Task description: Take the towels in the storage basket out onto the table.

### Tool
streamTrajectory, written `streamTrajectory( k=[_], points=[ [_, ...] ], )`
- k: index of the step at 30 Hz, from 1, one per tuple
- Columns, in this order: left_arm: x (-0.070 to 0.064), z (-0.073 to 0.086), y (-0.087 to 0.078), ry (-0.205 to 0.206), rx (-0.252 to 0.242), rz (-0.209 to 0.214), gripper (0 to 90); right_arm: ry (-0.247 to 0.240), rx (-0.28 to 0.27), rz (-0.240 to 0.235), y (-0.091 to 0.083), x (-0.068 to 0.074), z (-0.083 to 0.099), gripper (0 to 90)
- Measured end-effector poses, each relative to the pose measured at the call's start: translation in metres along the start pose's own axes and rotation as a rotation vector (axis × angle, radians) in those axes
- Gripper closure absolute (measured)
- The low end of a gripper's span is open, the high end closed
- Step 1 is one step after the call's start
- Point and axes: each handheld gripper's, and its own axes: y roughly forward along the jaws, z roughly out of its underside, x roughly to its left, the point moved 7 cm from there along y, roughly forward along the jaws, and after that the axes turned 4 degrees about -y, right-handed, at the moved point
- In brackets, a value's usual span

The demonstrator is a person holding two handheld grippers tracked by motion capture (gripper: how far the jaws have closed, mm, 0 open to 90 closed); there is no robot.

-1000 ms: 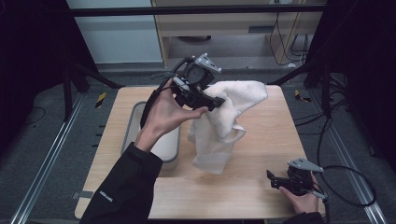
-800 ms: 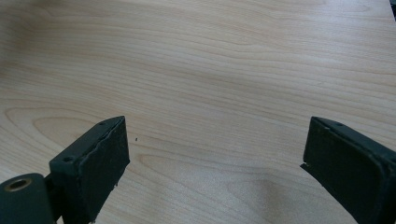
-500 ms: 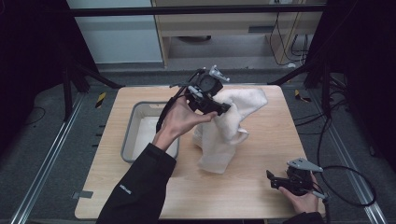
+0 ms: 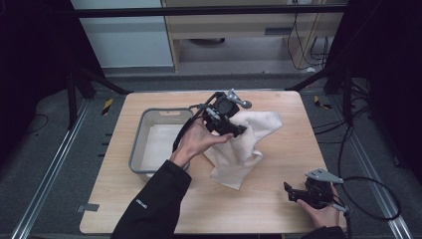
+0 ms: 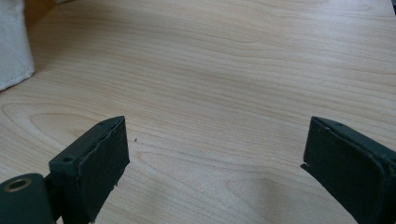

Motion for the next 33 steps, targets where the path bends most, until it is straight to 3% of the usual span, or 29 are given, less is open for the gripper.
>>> streamTrajectory(
  k=[11,21,28,33],
  points=[
    [0.003,0.040,0.029,-0.024,0.059,0.024,57.2,0.006,0.010,0.004,0.001,0.001,0.001,6.7],
    [0.000,0.062,0.054,-0.032,0.118,0.034,55.5,-0.001,0.015,0.005,0.001,0.001,0.002,6.6],
    [-0.006,0.074,0.072,-0.030,0.116,0.041,51.8,-0.001,0.020,0.003,0.001,0.001,0.002,6.5],
    [-0.009,0.079,0.079,-0.025,0.093,0.034,43.4,-0.008,0.022,0.002,0.002,0.002,0.002,6.3]
  ],
)
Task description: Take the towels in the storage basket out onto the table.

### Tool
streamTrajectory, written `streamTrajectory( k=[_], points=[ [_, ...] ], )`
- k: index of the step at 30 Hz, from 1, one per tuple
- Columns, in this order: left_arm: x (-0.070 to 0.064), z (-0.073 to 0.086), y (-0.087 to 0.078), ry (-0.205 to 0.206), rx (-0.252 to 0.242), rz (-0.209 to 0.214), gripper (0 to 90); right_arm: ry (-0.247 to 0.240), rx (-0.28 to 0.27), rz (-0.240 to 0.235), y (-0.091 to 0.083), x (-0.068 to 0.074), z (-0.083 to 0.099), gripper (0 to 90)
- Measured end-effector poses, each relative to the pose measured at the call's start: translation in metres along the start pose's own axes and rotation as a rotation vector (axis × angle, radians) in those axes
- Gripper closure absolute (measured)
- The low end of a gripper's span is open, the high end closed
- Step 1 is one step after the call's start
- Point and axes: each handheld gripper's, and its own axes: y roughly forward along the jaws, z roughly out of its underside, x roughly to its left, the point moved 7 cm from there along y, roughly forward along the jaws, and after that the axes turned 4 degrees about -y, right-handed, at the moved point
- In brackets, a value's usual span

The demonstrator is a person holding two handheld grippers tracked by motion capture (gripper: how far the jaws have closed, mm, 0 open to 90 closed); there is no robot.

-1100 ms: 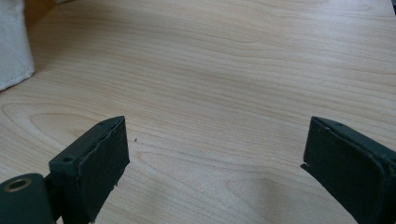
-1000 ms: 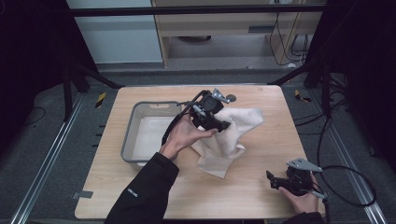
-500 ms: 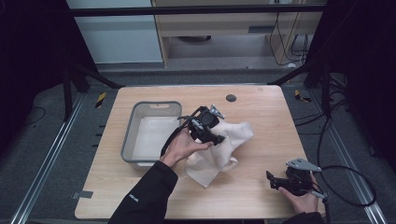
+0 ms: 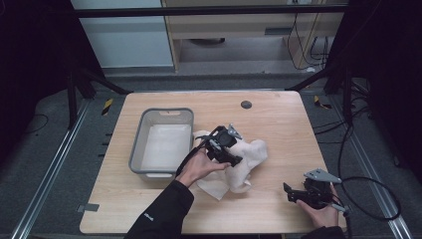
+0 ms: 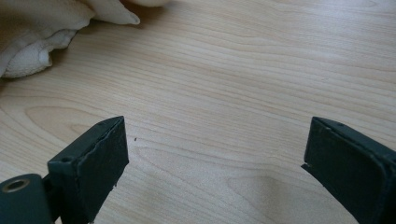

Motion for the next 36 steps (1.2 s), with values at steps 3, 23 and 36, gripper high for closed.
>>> streamTrajectory(
  k=[3,23,36],
  points=[
    [0.000,0.003,0.003,-0.010,0.002,0.002,34.8,-0.002,0.002,0.001,0.000,0.000,0.000,6.3],
    [-0.003,0.025,-0.045,-0.045,-0.109,0.008,20.4,0.010,0.000,0.003,-0.001,0.000,0.000,5.5],
    [0.025,0.074,-0.108,-0.152,-0.236,-0.092,20.7,0.004,0.004,0.015,-0.001,-0.003,0.001,5.3]
  ],
)
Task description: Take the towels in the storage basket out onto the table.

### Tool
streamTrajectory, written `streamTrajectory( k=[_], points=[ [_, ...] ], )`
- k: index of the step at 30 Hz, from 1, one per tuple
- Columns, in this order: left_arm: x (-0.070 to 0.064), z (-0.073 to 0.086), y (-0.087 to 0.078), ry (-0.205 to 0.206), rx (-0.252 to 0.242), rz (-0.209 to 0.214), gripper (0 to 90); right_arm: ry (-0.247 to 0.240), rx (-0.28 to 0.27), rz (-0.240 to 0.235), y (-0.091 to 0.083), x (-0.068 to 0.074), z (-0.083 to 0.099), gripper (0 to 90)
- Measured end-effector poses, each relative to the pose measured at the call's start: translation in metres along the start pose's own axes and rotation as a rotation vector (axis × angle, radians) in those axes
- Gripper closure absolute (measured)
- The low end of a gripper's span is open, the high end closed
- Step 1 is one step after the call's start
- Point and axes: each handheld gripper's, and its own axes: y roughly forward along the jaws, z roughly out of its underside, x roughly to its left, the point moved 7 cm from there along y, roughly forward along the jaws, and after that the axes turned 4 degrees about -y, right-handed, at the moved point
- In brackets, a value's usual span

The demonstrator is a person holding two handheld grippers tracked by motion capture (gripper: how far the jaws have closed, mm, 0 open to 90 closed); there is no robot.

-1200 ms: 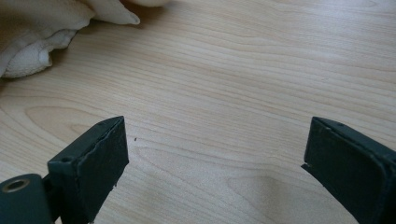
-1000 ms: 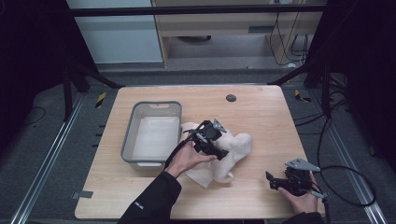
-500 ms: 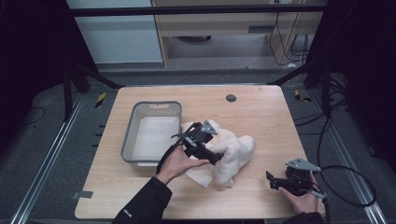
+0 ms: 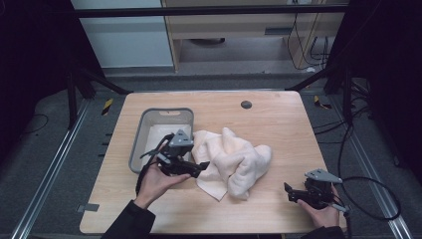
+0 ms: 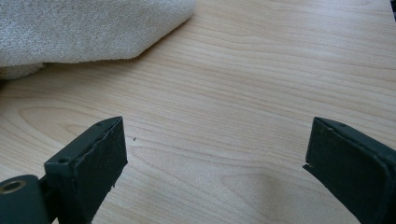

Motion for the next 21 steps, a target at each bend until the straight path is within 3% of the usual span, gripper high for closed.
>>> streamTrajectory(
  k=[11,16,21],
  points=[
    [0.043,0.042,-0.050,-0.100,-0.090,-0.127,21.7,0.008,0.011,-0.001,-0.001,0.000,0.001,5.7],
    [0.057,0.063,-0.065,-0.144,-0.130,-0.176,22.0,0.010,0.014,-0.001,-0.002,0.001,0.001,5.6],
    [0.068,0.086,-0.077,-0.173,-0.139,-0.218,22.0,0.017,0.003,0.002,-0.002,-0.002,0.002,6.1]
  ],
)
